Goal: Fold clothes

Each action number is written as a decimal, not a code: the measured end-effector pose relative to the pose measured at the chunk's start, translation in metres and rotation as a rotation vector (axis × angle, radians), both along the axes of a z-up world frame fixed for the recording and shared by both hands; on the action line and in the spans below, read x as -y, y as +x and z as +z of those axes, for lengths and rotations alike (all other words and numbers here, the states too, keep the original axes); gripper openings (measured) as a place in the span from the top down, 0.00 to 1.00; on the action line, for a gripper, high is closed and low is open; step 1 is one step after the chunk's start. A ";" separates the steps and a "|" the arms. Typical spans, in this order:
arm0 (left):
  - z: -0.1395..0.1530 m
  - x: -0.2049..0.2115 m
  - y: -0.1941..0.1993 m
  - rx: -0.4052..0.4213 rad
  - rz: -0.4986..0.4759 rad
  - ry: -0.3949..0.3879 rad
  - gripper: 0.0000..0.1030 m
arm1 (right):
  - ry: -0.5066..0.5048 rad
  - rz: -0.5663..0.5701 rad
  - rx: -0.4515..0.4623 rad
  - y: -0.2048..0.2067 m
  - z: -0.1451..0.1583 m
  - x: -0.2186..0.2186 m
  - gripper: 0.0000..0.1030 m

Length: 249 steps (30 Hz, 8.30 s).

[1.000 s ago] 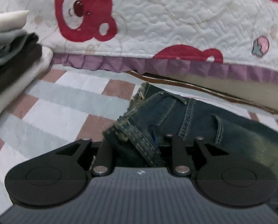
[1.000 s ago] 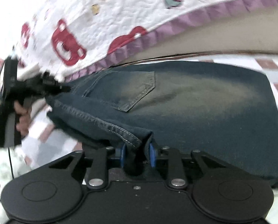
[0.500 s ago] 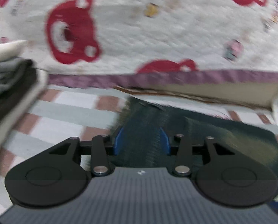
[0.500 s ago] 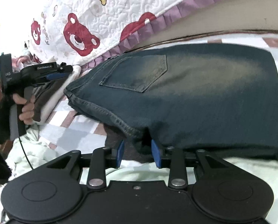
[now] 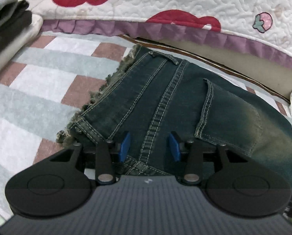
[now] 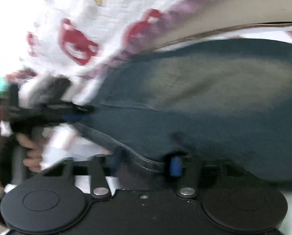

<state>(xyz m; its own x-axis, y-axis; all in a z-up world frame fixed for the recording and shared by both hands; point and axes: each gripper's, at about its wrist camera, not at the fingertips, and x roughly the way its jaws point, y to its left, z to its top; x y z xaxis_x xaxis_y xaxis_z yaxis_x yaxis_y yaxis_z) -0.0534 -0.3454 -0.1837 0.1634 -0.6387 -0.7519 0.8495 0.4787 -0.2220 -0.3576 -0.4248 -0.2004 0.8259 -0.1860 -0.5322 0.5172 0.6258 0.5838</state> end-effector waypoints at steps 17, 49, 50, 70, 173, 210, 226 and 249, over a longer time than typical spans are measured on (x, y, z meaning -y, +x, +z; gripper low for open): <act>-0.007 0.007 -0.007 0.078 -0.026 0.028 0.49 | -0.057 -0.029 -0.040 -0.120 0.081 0.057 0.71; 0.018 0.050 -0.160 0.060 -0.497 0.004 0.71 | -0.037 -0.271 0.012 -0.160 0.015 0.172 0.74; 0.021 0.051 -0.158 0.072 -0.492 -0.006 0.71 | -0.071 -0.276 0.067 -0.164 0.030 0.170 0.82; -0.010 0.053 -0.142 0.103 -0.361 0.024 0.70 | 0.304 -0.366 0.082 -0.193 -0.022 0.168 0.54; 0.008 -0.002 -0.119 -0.324 -0.158 -0.137 0.77 | -0.362 0.023 0.015 -0.028 0.132 0.027 0.85; 0.016 -0.037 -0.025 -0.526 0.032 -0.198 0.72 | -0.152 0.169 -0.152 0.081 0.030 0.015 0.84; 0.021 -0.038 -0.037 -0.549 -0.018 -0.166 0.53 | -0.237 0.176 -0.212 -0.028 0.079 -0.031 0.43; 0.037 -0.015 -0.061 -0.214 -0.127 -0.188 0.85 | -0.247 0.087 -0.384 -0.076 0.051 -0.056 0.50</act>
<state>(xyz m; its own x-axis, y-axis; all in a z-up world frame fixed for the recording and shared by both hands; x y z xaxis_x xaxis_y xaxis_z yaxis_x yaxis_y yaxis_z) -0.1147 -0.3304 -0.1472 -0.0761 -0.7749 -0.6275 0.8245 0.3050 -0.4767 -0.4333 -0.3684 -0.1493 0.5961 -0.2844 -0.7509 0.6063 0.7726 0.1887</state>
